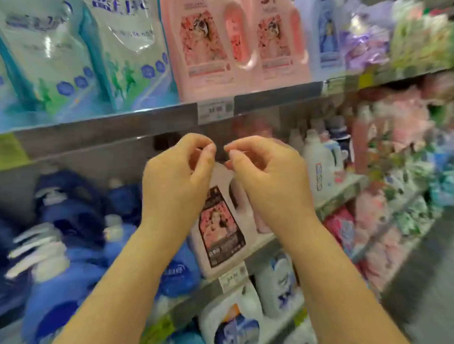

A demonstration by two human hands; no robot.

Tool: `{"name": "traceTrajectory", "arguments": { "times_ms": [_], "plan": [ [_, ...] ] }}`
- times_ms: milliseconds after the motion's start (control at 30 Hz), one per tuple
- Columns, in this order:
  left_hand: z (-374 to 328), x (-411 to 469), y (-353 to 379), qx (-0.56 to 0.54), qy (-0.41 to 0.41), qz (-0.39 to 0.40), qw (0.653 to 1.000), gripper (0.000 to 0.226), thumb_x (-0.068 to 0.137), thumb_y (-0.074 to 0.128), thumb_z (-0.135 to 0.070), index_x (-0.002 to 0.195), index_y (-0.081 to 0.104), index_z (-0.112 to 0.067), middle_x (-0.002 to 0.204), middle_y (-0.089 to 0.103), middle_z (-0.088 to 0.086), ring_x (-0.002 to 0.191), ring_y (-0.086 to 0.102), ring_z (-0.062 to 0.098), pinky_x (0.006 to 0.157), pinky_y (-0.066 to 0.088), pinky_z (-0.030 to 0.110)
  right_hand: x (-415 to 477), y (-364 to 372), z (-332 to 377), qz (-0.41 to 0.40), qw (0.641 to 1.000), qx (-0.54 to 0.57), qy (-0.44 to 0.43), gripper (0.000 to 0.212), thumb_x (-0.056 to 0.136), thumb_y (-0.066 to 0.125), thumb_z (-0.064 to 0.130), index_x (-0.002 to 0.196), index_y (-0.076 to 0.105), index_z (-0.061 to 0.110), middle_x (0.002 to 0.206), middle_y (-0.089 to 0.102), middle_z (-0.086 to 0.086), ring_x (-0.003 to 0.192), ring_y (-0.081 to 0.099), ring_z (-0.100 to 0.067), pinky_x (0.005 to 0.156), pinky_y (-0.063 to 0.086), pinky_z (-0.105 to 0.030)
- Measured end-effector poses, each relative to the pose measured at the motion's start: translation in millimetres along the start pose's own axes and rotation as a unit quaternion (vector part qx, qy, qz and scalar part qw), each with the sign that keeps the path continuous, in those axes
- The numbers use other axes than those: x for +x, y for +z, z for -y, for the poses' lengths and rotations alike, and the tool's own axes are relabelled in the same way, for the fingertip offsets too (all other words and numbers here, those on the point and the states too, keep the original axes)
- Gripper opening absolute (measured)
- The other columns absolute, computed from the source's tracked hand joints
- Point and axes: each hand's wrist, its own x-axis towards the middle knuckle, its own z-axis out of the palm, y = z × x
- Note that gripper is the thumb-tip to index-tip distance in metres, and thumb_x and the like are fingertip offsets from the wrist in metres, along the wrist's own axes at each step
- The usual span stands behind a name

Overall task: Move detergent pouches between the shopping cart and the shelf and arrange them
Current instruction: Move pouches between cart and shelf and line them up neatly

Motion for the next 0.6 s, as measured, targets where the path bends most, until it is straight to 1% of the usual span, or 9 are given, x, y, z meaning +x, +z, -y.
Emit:
{"name": "traceTrajectory", "arguments": {
  "times_ms": [67, 133, 233, 300, 400, 467, 533, 600],
  "plan": [
    [-17, -38, 12, -0.051, -0.019, 0.037, 0.998, 0.027, 0.086, 0.045, -0.036, 0.090, 0.067, -0.021, 0.075, 0.068, -0.008, 0.074, 0.062, 0.010, 0.071, 0.042, 0.029, -40, -23, 4, -0.008, 0.998, -0.054, 0.039, 0.014, 0.088, 0.057, 0.020, 0.086, 0.068, 0.028, 0.076, 0.066, 0.015, 0.078, 0.064, -0.003, 0.075, 0.053, -0.031],
    [-39, -79, 22, -0.104, -0.043, 0.063, 0.992, 0.026, 0.086, 0.045, -0.036, 0.091, 0.067, -0.023, 0.072, 0.064, -0.011, 0.072, 0.060, 0.008, 0.070, 0.043, 0.028, -78, -49, 6, -0.002, 0.992, -0.096, 0.081, 0.014, 0.089, 0.056, 0.020, 0.089, 0.070, 0.024, 0.080, 0.069, 0.011, 0.076, 0.064, -0.005, 0.074, 0.053, -0.034],
    [-77, -136, 33, -0.194, -0.105, 0.114, 0.969, 0.021, 0.086, 0.048, -0.036, 0.101, 0.060, -0.029, 0.072, 0.067, -0.008, 0.072, 0.064, 0.011, 0.075, 0.050, 0.035, -129, -100, 9, -0.022, 0.978, -0.157, 0.139, 0.015, 0.090, 0.055, 0.022, 0.093, 0.070, 0.019, 0.080, 0.070, 0.007, 0.076, 0.064, -0.009, 0.074, 0.053, -0.039],
    [-103, -172, 42, -0.223, -0.139, 0.157, 0.952, 0.014, 0.091, 0.050, -0.033, 0.105, 0.053, -0.033, 0.074, 0.068, -0.005, 0.075, 0.066, 0.016, 0.076, 0.051, 0.041, -160, -140, 8, -0.038, 0.963, -0.191, 0.185, 0.014, 0.091, 0.055, 0.019, 0.092, 0.069, 0.020, 0.078, 0.069, 0.007, 0.078, 0.065, -0.009, 0.074, 0.053, -0.038],
    [-146, -222, 56, -0.240, -0.148, 0.220, 0.934, 0.005, 0.093, 0.050, -0.026, 0.097, 0.051, -0.030, 0.068, 0.065, -0.001, 0.072, 0.064, 0.021, 0.073, 0.051, 0.044, -210, -199, 0, -0.061, 0.937, -0.230, 0.255, 0.014, 0.090, 0.056, 0.018, 0.089, 0.069, 0.021, 0.077, 0.070, 0.004, 0.079, 0.066, -0.014, 0.074, 0.053, -0.039],
    [-175, -249, 69, -0.249, -0.155, 0.256, 0.921, 0.006, 0.093, 0.051, -0.026, 0.088, 0.053, -0.030, 0.065, 0.064, -0.003, 0.070, 0.064, 0.021, 0.073, 0.051, 0.044, -242, -235, -9, -0.083, 0.919, -0.244, 0.300, 0.014, 0.088, 0.057, 0.017, 0.087, 0.070, 0.021, 0.077, 0.071, 0.002, 0.080, 0.067, -0.017, 0.075, 0.052, -0.040],
    [-207, -272, 88, -0.262, -0.161, 0.287, 0.907, 0.011, 0.090, 0.051, -0.033, 0.079, 0.052, -0.032, 0.064, 0.063, -0.006, 0.070, 0.064, 0.021, 0.073, 0.051, 0.045, -268, -269, -20, -0.100, 0.904, -0.250, 0.331, 0.013, 0.087, 0.057, 0.017, 0.086, 0.070, 0.020, 0.077, 0.071, -0.001, 0.081, 0.068, -0.020, 0.076, 0.052, -0.040],
    [-243, -295, 113, -0.273, -0.163, 0.315, 0.894, 0.015, 0.084, 0.046, -0.041, 0.073, 0.052, -0.031, 0.062, 0.062, -0.005, 0.069, 0.064, 0.023, 0.072, 0.051, 0.046, -292, -304, -30, -0.092, 0.887, -0.269, 0.364, 0.013, 0.087, 0.057, 0.018, 0.087, 0.070, 0.020, 0.079, 0.072, -0.002, 0.082, 0.067, -0.020, 0.076, 0.050, -0.035]
  ]
}}
